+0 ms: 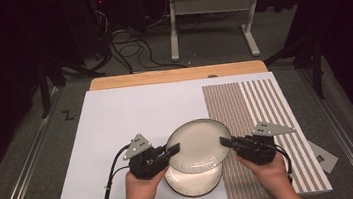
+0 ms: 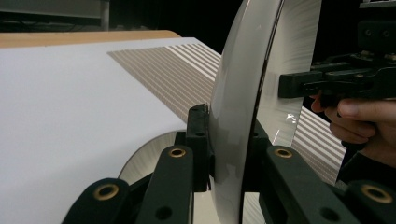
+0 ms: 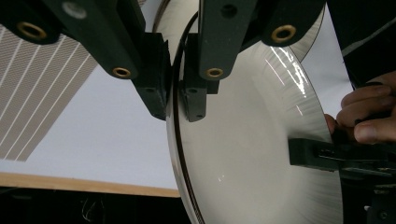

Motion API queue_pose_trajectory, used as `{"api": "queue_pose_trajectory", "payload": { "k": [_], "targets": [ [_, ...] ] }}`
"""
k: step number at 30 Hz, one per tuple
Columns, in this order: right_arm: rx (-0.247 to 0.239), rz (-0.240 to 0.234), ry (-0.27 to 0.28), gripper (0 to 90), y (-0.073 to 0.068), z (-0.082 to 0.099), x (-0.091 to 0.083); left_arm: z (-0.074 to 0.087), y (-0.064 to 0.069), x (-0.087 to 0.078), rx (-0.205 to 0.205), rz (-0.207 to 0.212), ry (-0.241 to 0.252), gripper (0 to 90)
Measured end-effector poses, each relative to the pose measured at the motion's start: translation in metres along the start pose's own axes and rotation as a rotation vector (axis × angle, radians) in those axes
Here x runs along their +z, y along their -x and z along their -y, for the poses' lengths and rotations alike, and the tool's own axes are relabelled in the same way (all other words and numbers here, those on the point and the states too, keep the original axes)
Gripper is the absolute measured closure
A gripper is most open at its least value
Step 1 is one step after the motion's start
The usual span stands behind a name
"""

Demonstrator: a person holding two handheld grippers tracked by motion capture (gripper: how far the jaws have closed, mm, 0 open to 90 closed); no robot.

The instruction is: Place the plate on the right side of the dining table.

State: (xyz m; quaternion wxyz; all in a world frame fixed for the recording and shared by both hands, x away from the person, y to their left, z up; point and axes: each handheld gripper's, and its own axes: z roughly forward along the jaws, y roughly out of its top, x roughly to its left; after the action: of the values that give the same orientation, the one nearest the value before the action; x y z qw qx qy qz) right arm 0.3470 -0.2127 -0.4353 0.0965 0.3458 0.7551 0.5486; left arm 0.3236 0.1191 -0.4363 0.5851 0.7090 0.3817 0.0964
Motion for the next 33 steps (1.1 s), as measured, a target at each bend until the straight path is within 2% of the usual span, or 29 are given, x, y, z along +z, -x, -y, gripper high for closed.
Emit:
{"api": "queue_pose_trajectory", "payload": {
  "k": [4, 11, 18, 25, 33],
  "targets": [
    [-0.01, 0.015, 0.023, 84.7, 0.01, -0.005, -0.009, -0.009, 0.005, 0.013, 0.013, -0.006, -0.001, 78.0],
    [0.011, 0.048, 0.059, 84.7, 0.026, -0.001, -0.025, -0.02, 0.013, 0.038, 0.031, 0.002, -0.02, 77.2],
    [0.031, 0.087, 0.086, 84.7, 0.039, 0.004, -0.044, -0.027, 0.022, 0.063, 0.051, 0.034, -0.034, 77.0],
    [0.047, 0.126, 0.112, 84.6, 0.052, 0.007, -0.061, -0.032, 0.029, 0.086, 0.054, 0.055, -0.049, 76.8],
    [0.075, 0.174, 0.121, 85.0, 0.07, 0.012, -0.074, -0.036, 0.031, 0.12, 0.076, 0.068, -0.106, 75.6]
  ]
}}
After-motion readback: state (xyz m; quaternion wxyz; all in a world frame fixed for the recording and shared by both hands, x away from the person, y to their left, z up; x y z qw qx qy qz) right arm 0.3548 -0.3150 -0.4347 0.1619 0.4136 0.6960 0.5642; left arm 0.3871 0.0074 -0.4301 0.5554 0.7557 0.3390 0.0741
